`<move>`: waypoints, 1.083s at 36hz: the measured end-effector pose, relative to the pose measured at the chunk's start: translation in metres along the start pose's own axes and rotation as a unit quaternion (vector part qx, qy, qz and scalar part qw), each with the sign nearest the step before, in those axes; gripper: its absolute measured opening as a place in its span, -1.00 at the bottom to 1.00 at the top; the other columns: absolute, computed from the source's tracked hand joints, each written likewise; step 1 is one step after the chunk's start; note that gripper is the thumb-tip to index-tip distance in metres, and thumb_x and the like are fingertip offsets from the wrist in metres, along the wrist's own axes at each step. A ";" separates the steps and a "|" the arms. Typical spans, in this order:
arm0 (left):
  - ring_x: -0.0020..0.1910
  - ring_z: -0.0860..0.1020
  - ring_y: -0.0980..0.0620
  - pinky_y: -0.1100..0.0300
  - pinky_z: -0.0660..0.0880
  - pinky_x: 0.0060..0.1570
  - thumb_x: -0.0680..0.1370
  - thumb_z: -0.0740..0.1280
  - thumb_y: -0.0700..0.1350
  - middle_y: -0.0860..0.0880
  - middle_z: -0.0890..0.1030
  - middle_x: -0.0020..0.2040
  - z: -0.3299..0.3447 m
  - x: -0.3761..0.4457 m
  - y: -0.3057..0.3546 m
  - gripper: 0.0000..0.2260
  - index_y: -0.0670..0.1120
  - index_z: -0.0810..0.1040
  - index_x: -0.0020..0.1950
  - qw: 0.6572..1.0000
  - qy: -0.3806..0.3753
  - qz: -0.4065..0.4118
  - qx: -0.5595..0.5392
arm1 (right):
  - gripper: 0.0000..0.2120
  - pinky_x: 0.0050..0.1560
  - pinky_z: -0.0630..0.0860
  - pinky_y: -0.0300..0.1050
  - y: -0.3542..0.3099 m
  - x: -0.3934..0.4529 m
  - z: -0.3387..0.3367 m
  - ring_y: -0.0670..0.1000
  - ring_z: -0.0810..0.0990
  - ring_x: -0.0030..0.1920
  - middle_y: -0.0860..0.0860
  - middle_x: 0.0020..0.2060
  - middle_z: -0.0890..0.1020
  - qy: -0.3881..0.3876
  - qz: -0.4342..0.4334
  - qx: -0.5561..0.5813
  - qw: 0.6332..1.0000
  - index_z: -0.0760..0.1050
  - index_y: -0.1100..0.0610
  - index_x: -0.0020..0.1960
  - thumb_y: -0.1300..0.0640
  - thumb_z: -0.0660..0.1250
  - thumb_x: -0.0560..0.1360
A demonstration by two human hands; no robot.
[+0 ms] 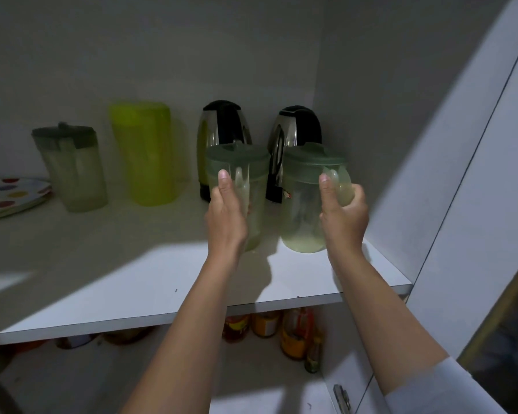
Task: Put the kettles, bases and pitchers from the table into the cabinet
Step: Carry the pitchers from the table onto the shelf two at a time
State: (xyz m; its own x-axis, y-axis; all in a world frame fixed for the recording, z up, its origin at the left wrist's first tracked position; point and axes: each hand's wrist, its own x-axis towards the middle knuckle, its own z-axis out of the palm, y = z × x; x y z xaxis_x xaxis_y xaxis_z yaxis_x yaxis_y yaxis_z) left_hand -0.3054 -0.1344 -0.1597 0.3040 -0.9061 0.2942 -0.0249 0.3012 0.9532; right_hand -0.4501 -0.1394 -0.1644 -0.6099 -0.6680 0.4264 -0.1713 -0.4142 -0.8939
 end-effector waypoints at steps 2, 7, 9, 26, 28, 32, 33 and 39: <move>0.42 0.35 -0.08 -0.12 0.24 0.42 0.45 -0.18 0.44 -0.05 0.42 0.42 -0.005 -0.002 -0.001 -0.23 0.02 0.32 0.45 1.000 -0.002 -0.008 0.014 | -0.73 -0.32 0.43 -0.41 -0.001 -0.007 -0.002 -0.16 0.51 -0.29 -0.16 -0.27 0.53 -0.003 0.003 -0.014 1.000 0.41 0.02 -0.08 -0.11 0.40 0.42; 0.09 0.51 -0.10 0.05 0.38 0.06 0.58 -0.18 0.27 -0.11 0.57 0.04 -0.023 -0.009 0.001 -0.35 -0.21 0.46 0.10 0.999 0.007 -0.005 0.030 | -0.57 -0.15 0.44 -0.29 -0.008 -0.030 -0.005 -0.23 0.52 -0.17 -0.21 -0.14 0.52 0.014 0.023 -0.017 0.999 0.37 0.04 0.16 -0.04 0.44 0.39; 0.05 0.47 -0.04 0.14 0.28 0.00 0.61 -0.16 0.20 -0.06 0.53 0.03 -0.033 -0.013 0.001 -0.42 -0.20 0.45 0.14 1.000 0.000 -0.007 0.022 | -0.52 -0.01 0.49 -0.21 -0.010 -0.041 -0.004 -0.15 0.55 -0.04 -0.17 -0.03 0.54 0.031 0.033 -0.024 0.999 0.34 0.01 0.22 -0.06 0.43 0.39; 0.41 0.34 0.06 0.23 0.28 0.21 0.62 -0.18 0.20 0.06 0.40 0.43 -0.107 -0.055 0.000 -0.46 0.02 0.33 0.45 0.999 -0.043 -0.020 -0.004 | -0.49 0.34 0.26 -0.09 -0.039 -0.141 -0.004 -0.06 0.28 0.42 -0.10 0.43 0.33 0.077 0.072 -0.047 0.993 0.22 -0.04 0.45 -0.03 0.21 0.53; 0.44 0.31 0.06 0.13 0.24 0.39 0.61 -0.18 0.21 0.07 0.38 0.44 -0.118 -0.060 0.003 -0.45 0.03 0.31 0.47 0.999 -0.040 -0.018 0.000 | -0.51 0.36 0.27 -0.07 -0.045 -0.150 0.001 -0.06 0.30 0.41 -0.09 0.41 0.35 0.068 0.075 -0.041 0.994 0.24 -0.04 0.44 -0.03 0.21 0.53; 0.44 0.29 0.08 0.29 0.32 0.26 0.61 -0.18 0.21 0.08 0.36 0.46 -0.144 -0.067 0.013 -0.45 0.05 0.30 0.47 1.000 -0.017 0.000 0.005 | -0.54 0.33 0.26 -0.10 -0.058 -0.166 0.014 -0.07 0.30 0.41 -0.09 0.41 0.36 0.030 0.068 -0.026 0.997 0.26 -0.04 0.42 -0.03 0.20 0.54; 0.43 0.30 0.09 0.37 0.31 0.17 0.62 -0.18 0.21 0.09 0.36 0.45 -0.150 -0.069 0.016 -0.46 0.05 0.30 0.47 1.000 -0.008 0.003 0.008 | -0.54 0.31 0.26 -0.12 -0.062 -0.170 0.018 -0.08 0.30 0.41 -0.10 0.41 0.35 0.016 0.067 -0.021 0.997 0.26 -0.05 0.42 -0.03 0.20 0.54; 0.44 0.29 0.11 0.07 0.20 0.44 0.62 -0.16 0.21 0.08 0.37 0.45 -0.190 -0.094 0.031 -0.46 0.04 0.30 0.47 0.997 0.072 0.016 0.011 | -0.56 0.28 0.29 -0.17 -0.081 -0.198 0.035 -0.07 0.34 0.38 -0.08 0.40 0.39 -0.072 0.057 0.015 0.996 0.28 -0.03 0.41 -0.02 0.21 0.54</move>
State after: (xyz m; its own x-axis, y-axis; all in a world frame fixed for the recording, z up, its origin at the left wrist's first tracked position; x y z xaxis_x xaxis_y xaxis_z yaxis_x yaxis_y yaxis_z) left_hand -0.1540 0.0162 -0.1711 0.4372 -0.8430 0.3135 -0.0575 0.3217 0.9451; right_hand -0.2880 0.0046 -0.1714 -0.5063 -0.7929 0.3390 -0.0829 -0.3465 -0.9344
